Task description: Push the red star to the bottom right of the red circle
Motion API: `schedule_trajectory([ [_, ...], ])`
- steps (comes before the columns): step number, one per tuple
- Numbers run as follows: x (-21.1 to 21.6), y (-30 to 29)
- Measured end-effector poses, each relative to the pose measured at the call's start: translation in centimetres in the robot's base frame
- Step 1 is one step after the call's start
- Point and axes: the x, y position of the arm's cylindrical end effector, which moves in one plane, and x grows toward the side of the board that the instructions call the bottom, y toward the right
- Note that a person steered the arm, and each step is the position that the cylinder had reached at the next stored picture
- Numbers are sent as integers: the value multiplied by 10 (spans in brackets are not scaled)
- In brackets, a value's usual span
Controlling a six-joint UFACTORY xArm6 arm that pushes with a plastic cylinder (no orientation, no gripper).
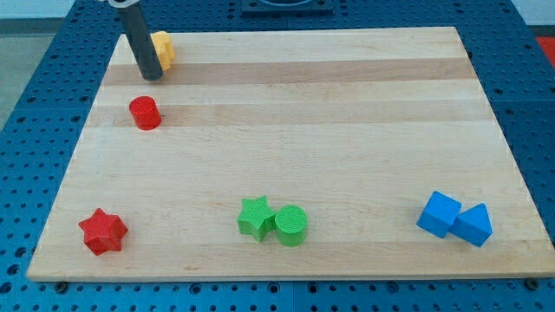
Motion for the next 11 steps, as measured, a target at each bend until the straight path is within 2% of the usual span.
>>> schedule_trajectory([
  [1,27,61],
  [2,85,82],
  [3,159,72],
  [4,192,57],
  [5,194,57],
  [7,279,57],
  [10,314,32],
  [11,314,18],
])
